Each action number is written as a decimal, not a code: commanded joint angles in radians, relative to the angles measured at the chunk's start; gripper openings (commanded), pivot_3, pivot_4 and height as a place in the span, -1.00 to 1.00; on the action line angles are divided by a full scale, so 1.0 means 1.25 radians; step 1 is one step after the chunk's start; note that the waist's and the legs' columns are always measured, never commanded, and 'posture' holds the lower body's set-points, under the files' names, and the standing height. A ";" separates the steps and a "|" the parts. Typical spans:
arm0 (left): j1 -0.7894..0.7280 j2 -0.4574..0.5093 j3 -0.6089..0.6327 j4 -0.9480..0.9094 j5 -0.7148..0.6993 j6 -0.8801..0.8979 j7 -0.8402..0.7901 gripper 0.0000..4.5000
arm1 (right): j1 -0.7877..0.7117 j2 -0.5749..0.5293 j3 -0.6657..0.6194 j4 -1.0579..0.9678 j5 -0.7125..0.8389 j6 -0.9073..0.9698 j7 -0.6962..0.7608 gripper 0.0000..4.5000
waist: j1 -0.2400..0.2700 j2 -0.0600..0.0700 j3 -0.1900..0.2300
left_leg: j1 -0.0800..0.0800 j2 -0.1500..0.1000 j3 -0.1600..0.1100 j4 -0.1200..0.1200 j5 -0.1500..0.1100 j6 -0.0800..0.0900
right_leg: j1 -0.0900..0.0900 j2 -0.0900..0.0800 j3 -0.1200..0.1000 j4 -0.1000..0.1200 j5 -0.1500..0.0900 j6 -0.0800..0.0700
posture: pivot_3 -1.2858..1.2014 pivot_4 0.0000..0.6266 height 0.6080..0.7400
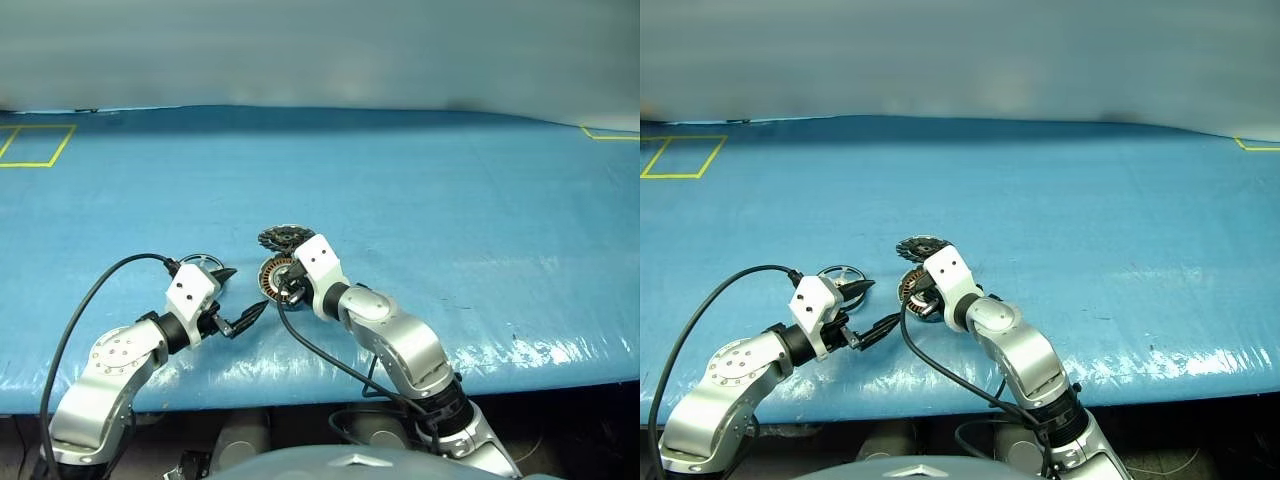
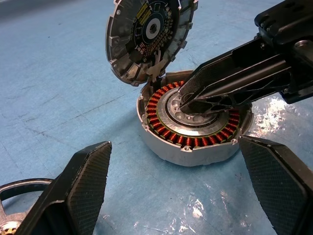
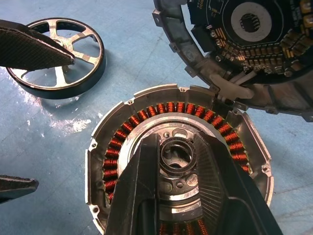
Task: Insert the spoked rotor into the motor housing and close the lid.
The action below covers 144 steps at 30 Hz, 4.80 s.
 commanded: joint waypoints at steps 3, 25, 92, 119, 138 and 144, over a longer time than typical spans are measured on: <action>-0.002 0.005 0.011 -0.013 0.001 -0.010 0.001 1.00 | 0.005 0.007 0.009 -0.019 0.008 -0.010 0.003 -0.71 | 0.000 0.000 0.000 | 0.000 0.000 0.000 0.000 0.000 0.000 | 0.000 0.000 0.000 0.000 0.000 0.000 | 0.03 -0.52 1.00; -0.003 0.003 0.020 -0.016 -0.004 -0.007 0.008 1.00 | 0.027 0.021 -0.034 -0.089 0.066 0.013 0.021 0.09 | 0.000 0.000 0.000 | 0.000 0.000 0.000 0.000 0.000 0.000 | 0.000 0.000 0.000 0.000 0.000 0.000 | 0.03 -0.52 1.00; -0.001 0.002 0.026 -0.018 -0.012 -0.013 -0.002 1.00 | -0.017 0.017 -0.034 -0.128 0.117 0.093 -0.014 -1.00 | -0.001 0.000 0.000 | 0.000 0.000 0.000 0.000 0.000 0.000 | 0.000 0.000 -0.001 0.000 0.000 0.000 | 0.03 -0.52 1.00; -0.034 0.152 0.179 0.045 -0.003 0.066 -0.062 0.47 | 0.011 -0.044 -0.009 -0.175 0.147 0.050 0.029 -1.00 | -0.001 0.000 0.001 | 0.000 0.000 0.000 -0.001 0.000 0.000 | -0.001 0.000 -0.001 0.000 0.000 -0.001 | 0.03 -0.52 1.00; -0.015 0.123 0.142 0.052 0.027 0.167 0.029 0.47 | 0.034 -0.037 -0.010 -0.178 0.148 0.049 0.008 -1.00 | -0.002 0.000 0.001 | 0.000 0.000 -0.001 -0.001 0.000 0.000 | -0.001 0.000 -0.001 0.000 0.000 0.000 | 0.03 -0.52 1.00; -0.016 0.096 0.144 0.055 0.034 0.163 0.060 0.47 | 0.030 -0.042 -0.005 -0.175 0.148 0.049 0.013 -1.00 | -0.001 0.000 0.001 | 0.000 0.000 -0.001 -0.001 0.000 0.000 | -0.001 0.000 -0.001 0.000 0.000 0.000 | 0.03 -0.52 1.00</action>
